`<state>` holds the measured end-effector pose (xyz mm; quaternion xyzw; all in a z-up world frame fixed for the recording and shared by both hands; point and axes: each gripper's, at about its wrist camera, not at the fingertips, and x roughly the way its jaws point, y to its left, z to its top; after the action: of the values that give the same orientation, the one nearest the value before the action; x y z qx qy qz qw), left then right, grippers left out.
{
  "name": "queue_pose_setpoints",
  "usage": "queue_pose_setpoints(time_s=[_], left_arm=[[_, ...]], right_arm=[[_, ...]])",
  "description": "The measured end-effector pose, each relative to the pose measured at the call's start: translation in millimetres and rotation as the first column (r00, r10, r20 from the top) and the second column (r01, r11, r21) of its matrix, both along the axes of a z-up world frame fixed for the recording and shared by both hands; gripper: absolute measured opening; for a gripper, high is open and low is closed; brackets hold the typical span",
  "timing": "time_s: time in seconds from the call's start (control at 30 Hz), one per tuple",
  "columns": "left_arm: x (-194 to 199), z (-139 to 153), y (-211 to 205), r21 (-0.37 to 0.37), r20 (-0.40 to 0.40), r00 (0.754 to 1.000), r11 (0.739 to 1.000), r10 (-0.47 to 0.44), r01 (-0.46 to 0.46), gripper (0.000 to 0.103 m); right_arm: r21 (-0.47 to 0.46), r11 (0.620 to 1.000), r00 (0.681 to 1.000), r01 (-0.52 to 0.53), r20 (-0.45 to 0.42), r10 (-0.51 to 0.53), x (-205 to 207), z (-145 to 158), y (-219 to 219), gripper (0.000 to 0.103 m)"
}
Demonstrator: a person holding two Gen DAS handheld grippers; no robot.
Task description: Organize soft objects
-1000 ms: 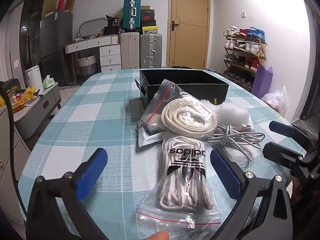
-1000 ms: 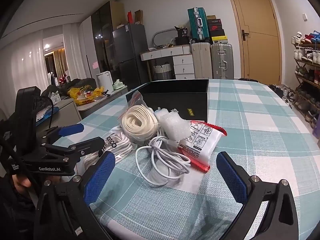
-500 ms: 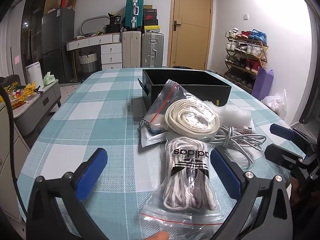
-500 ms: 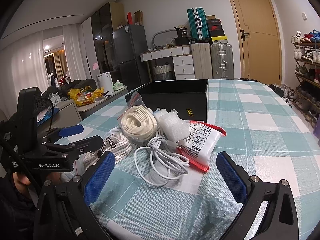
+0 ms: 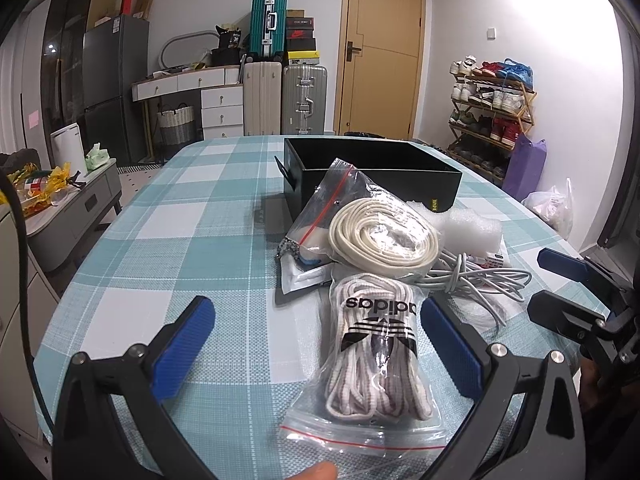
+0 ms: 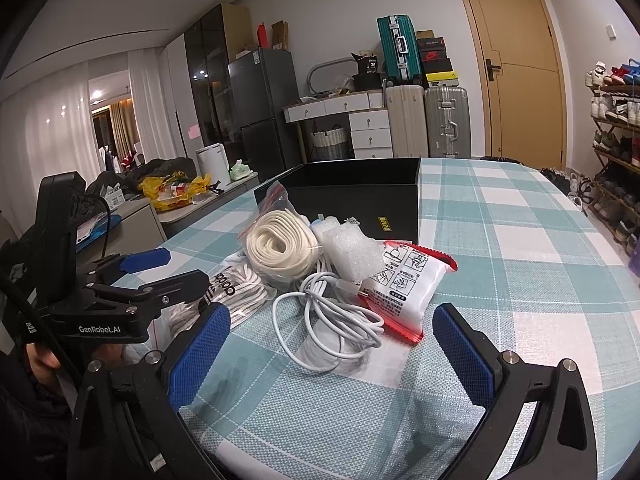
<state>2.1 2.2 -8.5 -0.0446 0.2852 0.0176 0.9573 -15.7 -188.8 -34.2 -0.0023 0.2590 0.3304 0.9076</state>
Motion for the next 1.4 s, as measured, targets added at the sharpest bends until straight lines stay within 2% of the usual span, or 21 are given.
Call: queue_pose_setpoints(time_s=[0.53, 0.77, 0.97, 1.13, 1.37, 1.4], left_arm=[[-1.3, 0.6, -1.1, -0.003, 0.011, 1.0, 1.0, -0.004, 0.004, 0.103], [-1.9, -1.7, -7.5, 0.01, -0.002, 0.999, 0.999, -0.034, 0.034, 0.103], [3.6, -7.8, -13.7, 0.035, -0.045, 0.997, 0.998, -0.06, 0.061, 0.103], [2.6, -7.7, -16.4, 0.021, -0.048, 0.995, 0.996, -0.09, 0.091, 0.102], [4.3, -12.1, -19.4, 0.014, -0.077, 0.99, 0.992, -0.122, 0.124, 0.089], [5.1, -12.6, -19.7, 0.012, -0.083, 0.988, 0.991, -0.129, 0.13, 0.084]], right_arm=[[0.012, 1.0, 1.0, -0.003, 0.007, 0.002, 3.0, 1.0, 1.0, 0.103], [0.016, 1.0, 0.999, -0.012, -0.033, 0.013, 6.8, -2.3, -1.1, 0.103], [0.024, 1.0, 0.999, -0.021, -0.049, 0.022, 7.5, -4.0, -1.9, 0.103], [0.022, 0.999, 0.998, -0.034, -0.06, 0.035, 7.7, -4.6, -1.4, 0.103], [0.014, 0.999, 0.998, -0.041, -0.04, 0.042, 4.0, -2.8, 0.6, 0.103], [0.015, 0.999, 0.998, -0.038, -0.043, 0.039, 4.5, -3.0, 0.4, 0.103]])
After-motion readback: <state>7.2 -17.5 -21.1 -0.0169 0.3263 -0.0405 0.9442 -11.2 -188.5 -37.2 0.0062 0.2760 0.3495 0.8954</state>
